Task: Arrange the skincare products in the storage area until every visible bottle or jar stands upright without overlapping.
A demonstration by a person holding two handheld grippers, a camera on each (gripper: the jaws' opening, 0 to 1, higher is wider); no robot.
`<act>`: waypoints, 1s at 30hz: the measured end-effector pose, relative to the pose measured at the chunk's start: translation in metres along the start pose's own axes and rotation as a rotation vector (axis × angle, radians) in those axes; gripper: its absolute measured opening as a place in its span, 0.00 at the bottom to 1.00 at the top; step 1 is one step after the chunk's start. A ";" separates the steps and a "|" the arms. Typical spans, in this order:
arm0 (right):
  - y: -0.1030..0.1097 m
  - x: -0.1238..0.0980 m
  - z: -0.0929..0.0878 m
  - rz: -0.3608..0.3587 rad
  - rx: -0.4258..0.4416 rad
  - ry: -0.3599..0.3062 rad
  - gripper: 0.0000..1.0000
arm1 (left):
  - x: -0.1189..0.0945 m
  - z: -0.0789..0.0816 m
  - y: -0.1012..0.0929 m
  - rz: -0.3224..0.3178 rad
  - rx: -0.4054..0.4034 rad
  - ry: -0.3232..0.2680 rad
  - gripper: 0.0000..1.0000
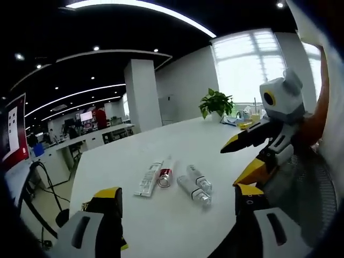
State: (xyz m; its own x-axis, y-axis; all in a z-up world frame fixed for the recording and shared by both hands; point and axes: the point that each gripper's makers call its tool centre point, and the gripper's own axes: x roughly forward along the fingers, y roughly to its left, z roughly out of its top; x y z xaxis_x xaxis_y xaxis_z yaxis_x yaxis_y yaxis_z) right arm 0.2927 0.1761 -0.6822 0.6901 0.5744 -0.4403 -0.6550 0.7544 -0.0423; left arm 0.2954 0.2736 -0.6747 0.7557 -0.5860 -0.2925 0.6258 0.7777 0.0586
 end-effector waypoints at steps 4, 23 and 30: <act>0.005 -0.002 0.007 0.024 0.003 -0.014 0.58 | -0.001 0.003 0.002 0.002 -0.004 -0.004 0.89; -0.021 0.002 0.001 -0.090 0.023 0.008 0.67 | -0.009 0.026 0.029 0.085 -0.191 -0.105 0.93; -0.024 0.005 -0.010 -0.117 0.013 0.023 0.65 | -0.001 -0.004 0.025 0.099 -0.137 -0.006 0.91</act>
State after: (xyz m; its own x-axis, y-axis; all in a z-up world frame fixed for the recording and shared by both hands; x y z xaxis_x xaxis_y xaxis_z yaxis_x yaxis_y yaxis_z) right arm 0.3090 0.1575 -0.6926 0.7545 0.4745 -0.4533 -0.5660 0.8202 -0.0835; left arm 0.3094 0.2945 -0.6767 0.8138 -0.5060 -0.2858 0.5163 0.8553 -0.0442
